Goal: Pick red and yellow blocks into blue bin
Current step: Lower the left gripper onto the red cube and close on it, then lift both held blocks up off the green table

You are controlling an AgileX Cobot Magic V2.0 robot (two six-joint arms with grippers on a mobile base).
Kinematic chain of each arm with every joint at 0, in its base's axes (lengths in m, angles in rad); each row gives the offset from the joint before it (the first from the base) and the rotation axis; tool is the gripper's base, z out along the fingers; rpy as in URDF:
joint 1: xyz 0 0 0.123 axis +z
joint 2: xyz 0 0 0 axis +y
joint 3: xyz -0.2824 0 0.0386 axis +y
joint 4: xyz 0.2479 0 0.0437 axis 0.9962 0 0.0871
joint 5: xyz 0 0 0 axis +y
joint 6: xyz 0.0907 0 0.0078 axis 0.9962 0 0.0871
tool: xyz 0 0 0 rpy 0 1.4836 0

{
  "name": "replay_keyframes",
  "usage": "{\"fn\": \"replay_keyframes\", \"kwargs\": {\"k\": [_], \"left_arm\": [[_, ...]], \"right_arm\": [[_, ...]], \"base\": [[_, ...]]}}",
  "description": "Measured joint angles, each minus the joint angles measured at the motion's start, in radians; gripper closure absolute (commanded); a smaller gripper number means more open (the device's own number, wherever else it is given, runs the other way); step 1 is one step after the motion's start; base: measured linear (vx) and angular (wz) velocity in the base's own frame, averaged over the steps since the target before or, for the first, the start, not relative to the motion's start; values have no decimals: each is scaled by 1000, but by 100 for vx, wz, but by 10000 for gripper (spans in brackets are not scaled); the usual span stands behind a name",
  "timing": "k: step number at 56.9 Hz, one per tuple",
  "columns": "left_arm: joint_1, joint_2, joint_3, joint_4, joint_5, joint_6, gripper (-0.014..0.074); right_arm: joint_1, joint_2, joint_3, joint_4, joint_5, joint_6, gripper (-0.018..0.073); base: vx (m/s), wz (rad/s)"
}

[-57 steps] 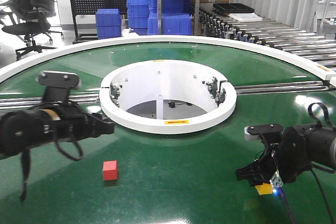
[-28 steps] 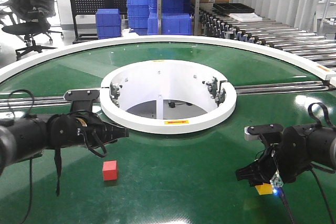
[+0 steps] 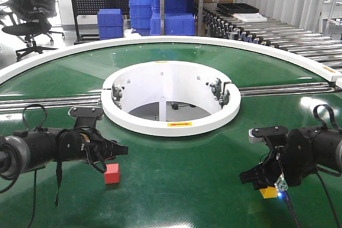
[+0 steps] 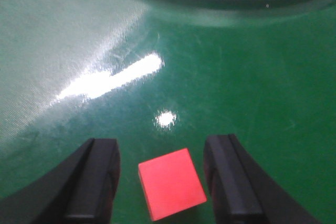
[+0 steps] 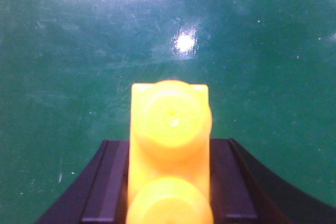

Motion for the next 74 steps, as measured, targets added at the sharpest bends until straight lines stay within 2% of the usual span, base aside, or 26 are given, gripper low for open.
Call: {"fn": "replay_keyframes", "kwargs": {"k": [23,29,30,60,74], "left_arm": [[1,63,-9,0,-25,0,111],[1,72,-11,0,-30,-20,111],[1,87,-12,0,-31,-45,111],[-2,111,-20,-4,-68,-59,111],[-24,129,-20,-4,-38,-59,111]], "right_arm": [[0,0,0,0,0,0,569],[0,0,0,0,1,0,569],[0,0,0,0,0,0,569],[0,0,0,0,-2,0,569],[0,0,0,0,-2,2,569]], "base": [[0,0],[0,0],[0,0],[0,0],[0,0]]}}
